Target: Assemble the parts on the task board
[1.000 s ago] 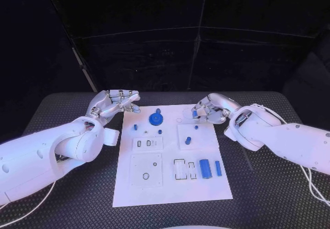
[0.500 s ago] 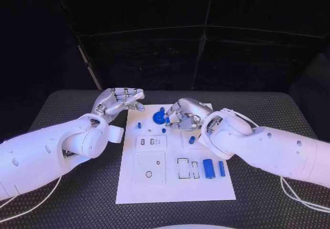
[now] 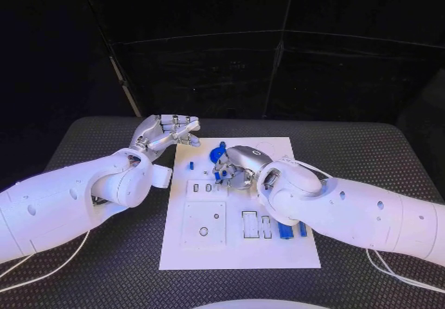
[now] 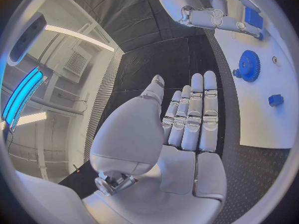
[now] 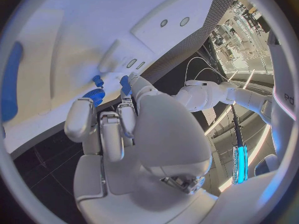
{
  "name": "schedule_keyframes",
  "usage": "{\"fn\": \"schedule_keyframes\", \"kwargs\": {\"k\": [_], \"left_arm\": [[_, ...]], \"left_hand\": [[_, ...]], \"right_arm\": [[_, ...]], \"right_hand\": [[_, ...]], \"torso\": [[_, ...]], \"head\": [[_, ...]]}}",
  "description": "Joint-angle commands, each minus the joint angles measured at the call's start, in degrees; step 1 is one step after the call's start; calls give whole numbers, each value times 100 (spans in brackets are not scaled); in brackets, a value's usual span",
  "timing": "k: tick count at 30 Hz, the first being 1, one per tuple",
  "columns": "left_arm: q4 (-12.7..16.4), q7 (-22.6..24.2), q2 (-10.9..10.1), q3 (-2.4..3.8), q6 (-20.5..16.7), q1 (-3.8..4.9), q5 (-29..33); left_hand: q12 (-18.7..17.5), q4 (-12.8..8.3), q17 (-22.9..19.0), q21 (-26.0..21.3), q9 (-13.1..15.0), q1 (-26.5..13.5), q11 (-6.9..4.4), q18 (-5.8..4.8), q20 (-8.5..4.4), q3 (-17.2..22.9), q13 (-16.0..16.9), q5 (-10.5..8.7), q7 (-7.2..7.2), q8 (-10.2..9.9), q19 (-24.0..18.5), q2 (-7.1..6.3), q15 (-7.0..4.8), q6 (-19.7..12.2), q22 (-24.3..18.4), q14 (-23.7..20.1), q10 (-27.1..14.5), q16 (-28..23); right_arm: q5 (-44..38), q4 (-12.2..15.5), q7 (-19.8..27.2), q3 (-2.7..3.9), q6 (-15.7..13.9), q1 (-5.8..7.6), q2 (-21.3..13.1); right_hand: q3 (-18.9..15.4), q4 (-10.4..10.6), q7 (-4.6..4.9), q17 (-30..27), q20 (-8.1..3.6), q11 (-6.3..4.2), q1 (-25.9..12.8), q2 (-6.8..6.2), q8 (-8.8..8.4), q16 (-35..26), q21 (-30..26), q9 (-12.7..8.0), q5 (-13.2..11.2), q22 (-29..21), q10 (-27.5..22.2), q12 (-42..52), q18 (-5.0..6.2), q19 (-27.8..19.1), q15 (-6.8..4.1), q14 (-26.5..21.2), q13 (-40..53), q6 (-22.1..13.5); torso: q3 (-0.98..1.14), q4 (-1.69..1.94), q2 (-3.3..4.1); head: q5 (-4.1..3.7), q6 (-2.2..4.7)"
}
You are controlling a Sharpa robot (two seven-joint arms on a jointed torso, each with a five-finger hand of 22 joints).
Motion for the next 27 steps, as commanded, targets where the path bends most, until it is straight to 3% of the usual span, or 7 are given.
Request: {"fn": "schedule_keyframes", "kwargs": {"k": [1,27], "left_arm": [[-3,12,14,6,68,8,-20],[-24,-7,38,6,83,8,-20]], "left_hand": [[19,-25,7,32,6,-4,-5,70,2,-6,7,-29,-17,-31,-24,60,-14,41,7,-15,26,-36],[21,-26,11,34,5,-5,-6,70,1,-8,8,-30,-18,-33,-25,60,-14,42,7,-15,35,-39]], "right_arm": [[-284,-40,-162,-4,144,-23,79],[-414,-189,-233,-38,631,-104,272]], "right_hand": [[23,3,-94,1200,-20,0,-57,32,103,8,-11,69,-18,-3,-42,-11,-66,-6,-34,538,-38,117],[-4,16,-75,1182,-12,15,-205,-87,86,-2,-34,53,-67,-36,-64,-57,-60,-25,-22,533,-71,62]], "torso": [[7,0,-1],[5,-6,-5]], "head": [[32,-19],[63,-123]]}}
